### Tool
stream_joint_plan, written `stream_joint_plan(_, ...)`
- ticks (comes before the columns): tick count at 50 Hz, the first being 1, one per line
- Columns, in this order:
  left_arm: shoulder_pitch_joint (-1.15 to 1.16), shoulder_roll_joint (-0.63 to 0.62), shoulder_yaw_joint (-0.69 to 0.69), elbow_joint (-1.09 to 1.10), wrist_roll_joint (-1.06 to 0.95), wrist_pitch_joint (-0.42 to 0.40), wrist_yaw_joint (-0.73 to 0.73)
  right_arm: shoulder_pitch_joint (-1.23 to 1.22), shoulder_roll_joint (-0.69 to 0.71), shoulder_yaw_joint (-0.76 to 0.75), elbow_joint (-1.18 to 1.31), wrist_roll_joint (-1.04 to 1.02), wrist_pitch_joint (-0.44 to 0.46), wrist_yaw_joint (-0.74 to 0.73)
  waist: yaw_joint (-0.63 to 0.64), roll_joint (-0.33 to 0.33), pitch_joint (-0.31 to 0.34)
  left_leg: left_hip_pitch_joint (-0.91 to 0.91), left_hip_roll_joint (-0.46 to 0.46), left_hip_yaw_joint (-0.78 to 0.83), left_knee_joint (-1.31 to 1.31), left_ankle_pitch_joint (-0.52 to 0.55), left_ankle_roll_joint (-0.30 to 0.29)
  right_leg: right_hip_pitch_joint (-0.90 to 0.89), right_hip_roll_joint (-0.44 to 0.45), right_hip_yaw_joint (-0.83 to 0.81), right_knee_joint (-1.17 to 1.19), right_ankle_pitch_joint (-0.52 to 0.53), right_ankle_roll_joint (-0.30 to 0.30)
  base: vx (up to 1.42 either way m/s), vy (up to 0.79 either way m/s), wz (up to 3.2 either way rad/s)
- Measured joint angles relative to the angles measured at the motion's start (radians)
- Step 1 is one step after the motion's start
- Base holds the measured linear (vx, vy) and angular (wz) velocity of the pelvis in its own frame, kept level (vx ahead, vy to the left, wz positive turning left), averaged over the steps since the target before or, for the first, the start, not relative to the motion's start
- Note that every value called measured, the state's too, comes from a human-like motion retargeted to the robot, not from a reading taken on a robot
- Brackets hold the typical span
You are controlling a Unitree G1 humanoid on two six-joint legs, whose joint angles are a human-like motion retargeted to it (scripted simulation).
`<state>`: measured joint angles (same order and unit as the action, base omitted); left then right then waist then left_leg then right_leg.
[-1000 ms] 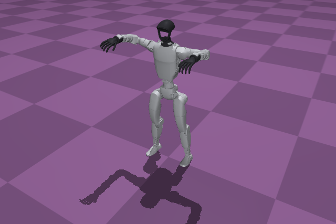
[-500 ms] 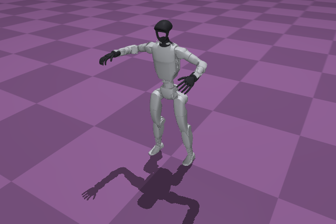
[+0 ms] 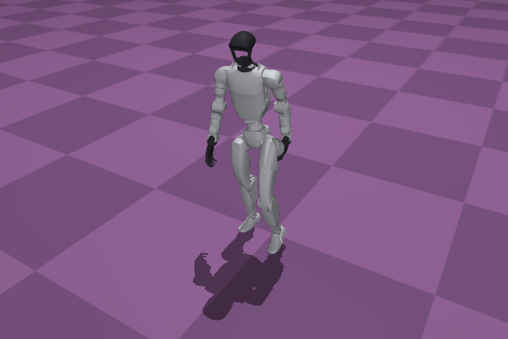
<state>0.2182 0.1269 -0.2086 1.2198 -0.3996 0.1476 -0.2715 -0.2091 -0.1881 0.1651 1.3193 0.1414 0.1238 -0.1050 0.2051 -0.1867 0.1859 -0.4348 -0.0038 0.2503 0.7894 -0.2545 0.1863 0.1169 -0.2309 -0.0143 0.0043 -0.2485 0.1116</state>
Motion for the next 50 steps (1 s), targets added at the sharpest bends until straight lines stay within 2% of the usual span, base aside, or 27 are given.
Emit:
stream_joint_plan(5, 0.065, 0.026, -0.017, -0.061, -0.028, -0.009, -0.007, 0.017, -0.008, 0.134, -0.111, -0.135, -0.019, 0.040, 0.075, -0.004, 0.012, 0.053, -0.035, 0.074, -0.397, 0.073, -0.051, 0.019, 0.017, 0.025, 0.013, -0.016, 0.013, 0.34, 0.00, -0.37)
stream_joint_plan(10, 0.019, 0.033, 0.050, -0.002, 0.007, -0.053, 0.057, 0.004, -0.046, 0.236, -0.201, -0.327, -0.072, 0.125, 0.128, 0.058, 0.023, 0.177, -0.001, 0.031, -0.802, 0.167, -0.168, 0.096, 0.098, 0.075, 0.016, -0.022, 0.016, 0.46, 0.08, -0.71)
stream_joint_plan(15, -0.093, 0.055, 0.071, 0.091, 0.069, -0.096, 0.108, -0.020, -0.052, 0.237, -0.192, -0.345, -0.104, 0.131, 0.095, 0.073, -0.015, 0.249, 0.008, 0.009, -0.877, 0.186, -0.244, 0.137, 0.119, 0.097, 0.060, 0.024, 0.006, 0.52, 0.15, -0.24)
stream_joint_plan(20, -0.249, 0.110, -0.015, 0.147, 0.145, -0.149, 0.127, -0.003, -0.034, 0.122, -0.158, -0.159, -0.140, 0.064, 0.009, 0.101, -0.059, 0.361, 0.020, -0.022, -0.877, 0.107, -0.261, 0.128, 0.154, 0.068, 0.250, 0.201, -0.007, 0.59, 0.21, 0.31)
stream_joint_plan(25, -0.427, 0.187, -0.121, 0.116, 0.257, -0.157, 0.173, 0.066, -0.030, 0.027, -0.160, -0.015, -0.149, 0.015, -0.066, 0.150, -0.104, 0.433, 0.062, -0.084, -0.853, 0.027, -0.234, -0.133, 0.206, 0.007, 0.775, 0.436, -0.026, 0.56, 0.19, 0.39)
stream_joint_plan(27, -0.515, 0.217, -0.135, 0.094, 0.292, -0.139, 0.195, 0.087, -0.035, 0.022, -0.160, -0.001, -0.137, 0.007, -0.093, 0.156, -0.103, 0.453, 0.062, -0.102, -0.838, -0.003, -0.230, -0.251, 0.204, -0.012, 0.936, 0.409, -0.053, 0.51, 0.14, 0.38)
stream_joint_plan(30, -0.647, 0.252, -0.133, 0.062, 0.332, -0.117, 0.212, 0.115, -0.046, 0.047, -0.154, -0.024, -0.122, 0.022, -0.135, 0.165, -0.091, 0.486, 0.057, -0.126, -0.813, -0.045, -0.235, -0.394, 0.181, -0.058, 1.050, 0.273, -0.106, 0.50, 0.12, 0.43)
stream_joint_plan(32, -0.722, 0.266, -0.125, 0.039, 0.337, -0.117, 0.213, 0.136, -0.054, 0.076, -0.149, -0.064, -0.117, 0.051, -0.168, 0.174, -0.084, 0.504, 0.053, -0.146, -0.797, -0.068, -0.239, -0.458, 0.168, -0.092, 1.022, 0.216, -0.124, 0.50, 0.09, 0.55)
stream_joint_plan(35, -0.808, 0.277, -0.114, -0.004, 0.314, -0.135, 0.214, 0.171, -0.066, 0.113, -0.139, -0.128, -0.117, 0.098, -0.224, 0.193, -0.076, 0.528, 0.051, -0.182, -0.778, -0.097, -0.245, -0.508, 0.161, -0.145, 0.846, 0.165, -0.131, 0.51, 0.06, 0.69)
stream_joint_plan(38, -0.860, 0.276, -0.118, -0.064, 0.254, -0.163, 0.211, 0.200, -0.076, 0.123, -0.122, -0.159, -0.111, 0.129, -0.282, 0.197, -0.064, 0.563, 0.028, -0.220, -0.765, -0.126, -0.249, -0.479, 0.145, -0.198, 0.496, 0.208, -0.115, 0.56, 0.00, 0.83)
stream_joint_plan(40, -0.879, 0.272, -0.129, -0.108, 0.204, -0.173, 0.211, 0.212, -0.080, 0.113, -0.105, -0.167, -0.090, 0.139, -0.324, 0.179, -0.046, 0.605, -0.010, -0.253, -0.759, -0.146, -0.251, -0.417, 0.121, -0.221, 0.206, 0.302, -0.084, 0.63, -0.06, 0.96)
stream_joint_plan(43, -0.892, 0.270, -0.129, -0.157, 0.230, -0.156, 0.203, 0.212, -0.064, 0.073, -0.070, -0.222, -0.041, 0.176, -0.360, 0.146, -0.008, 0.699, -0.042, -0.287, -0.765, -0.175, -0.250, -0.353, 0.103, -0.231, -0.071, 0.366, 0.017, 0.70, -0.12, 0.62)
stream_joint_plan(45, -0.879, 0.264, -0.118, -0.177, 0.303, -0.150, 0.172, 0.209, -0.051, 0.044, -0.043, -0.267, -0.028, 0.219, -0.361, 0.142, -0.007, 0.741, -0.039, -0.293, -0.767, -0.182, -0.250, -0.368, 0.111, -0.200, -0.092, 0.334, 0.069, 0.70, -0.16, 0.10)
stream_joint_plan(48, -0.818, 0.240, -0.096, -0.190, 0.397, -0.144, 0.129, 0.198, -0.046, 0.008, -0.008, -0.306, -0.019, 0.264, -0.341, 0.138, -0.035, 0.775, -0.048, -0.300, -0.748, -0.156, -0.240, -0.348, 0.116, -0.164, -0.092, 0.413, 0.078, 0.71, -0.18, -0.15)
stream_joint_plan(50, -0.758, 0.219, -0.076, -0.183, 0.449, -0.144, 0.115, 0.184, -0.046, 0.001, 0.011, -0.317, -0.023, 0.270, -0.322, 0.130, -0.052, 0.793, -0.058, -0.300, -0.714, -0.109, -0.229, -0.306, 0.112, -0.161, -0.092, 0.413, 0.078, 0.75, -0.20, -0.31)
